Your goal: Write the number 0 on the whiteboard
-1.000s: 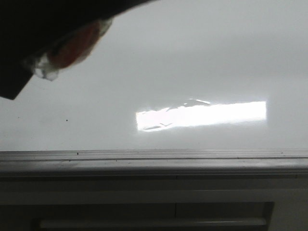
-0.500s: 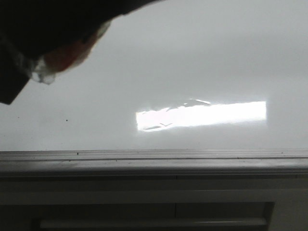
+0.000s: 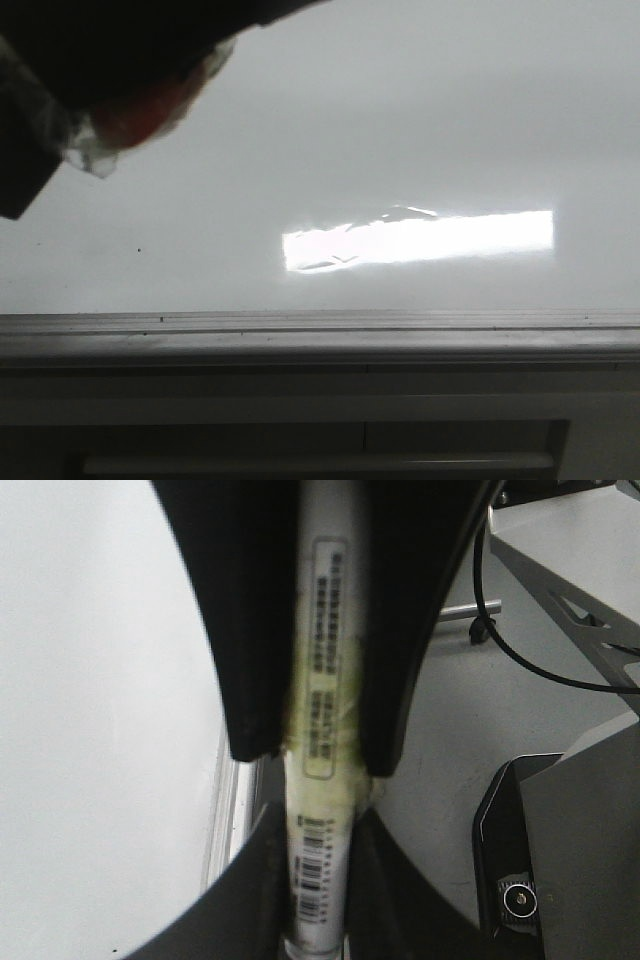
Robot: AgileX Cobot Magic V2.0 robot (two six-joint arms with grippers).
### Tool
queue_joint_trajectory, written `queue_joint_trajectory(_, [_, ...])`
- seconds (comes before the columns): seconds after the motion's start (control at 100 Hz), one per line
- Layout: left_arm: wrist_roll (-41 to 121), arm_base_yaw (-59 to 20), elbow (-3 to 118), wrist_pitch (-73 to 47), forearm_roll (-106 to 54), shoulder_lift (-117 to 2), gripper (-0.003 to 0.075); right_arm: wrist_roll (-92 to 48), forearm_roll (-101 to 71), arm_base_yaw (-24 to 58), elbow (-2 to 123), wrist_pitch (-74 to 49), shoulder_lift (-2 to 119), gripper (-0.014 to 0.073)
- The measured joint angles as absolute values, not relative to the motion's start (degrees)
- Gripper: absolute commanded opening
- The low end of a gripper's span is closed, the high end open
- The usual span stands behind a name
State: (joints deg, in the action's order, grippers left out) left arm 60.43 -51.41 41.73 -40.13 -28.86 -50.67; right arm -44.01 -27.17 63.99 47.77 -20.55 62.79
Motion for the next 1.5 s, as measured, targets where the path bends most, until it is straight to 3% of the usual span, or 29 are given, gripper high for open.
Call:
queue_joint_trajectory(0.19, [60.2,-51.4,41.7,-39.7,-28.9,-50.7,0.0015,-44.0,-27.3,64.0,47.8,-20.3,62.8,-0.0066])
queue_joint_trajectory(0.38, [60.6,-51.4,41.7,-37.8,-30.5,-50.6,0.0344,-44.0,-27.9,63.9,47.7,-19.8,62.7,-0.0053])
queue_joint_trajectory(0.46, [60.7,-51.4,41.7,-35.8,-31.5,-49.7,0.0398,-44.0,-28.4,63.8,46.8,-18.7,61.2,-0.0053])
queue_joint_trajectory(0.77, [56.9,-50.5,41.8,-24.6,-38.3,-37.9,0.0378,-42.8,-28.9,54.7,38.9,-17.2,50.6,-0.0053])
queue_joint_trajectory(0.94, [50.8,-47.0,39.3,-21.1,-38.7,-30.6,0.0235,-42.7,-28.9,49.0,35.6,-19.2,42.2,-0.0053])
queue_joint_trajectory(1.12, [43.1,-40.6,29.9,-9.5,-39.1,-21.8,0.0173,-42.4,-28.9,43.9,33.2,-21.6,34.1,-0.0053])
queue_joint_trajectory(1.32, [40.2,-32.9,22.1,-7.3,-43.5,-17.3,-0.0022,-42.2,-28.9,40.0,31.6,-22.1,30.8,-0.0053])
queue_joint_trajectory(1.5, [39.9,-30.3,21.1,-9.5,-45.5,-17.2,-0.002,-42.1,-28.8,39.3,31.5,-17.8,32.0,-0.0053])
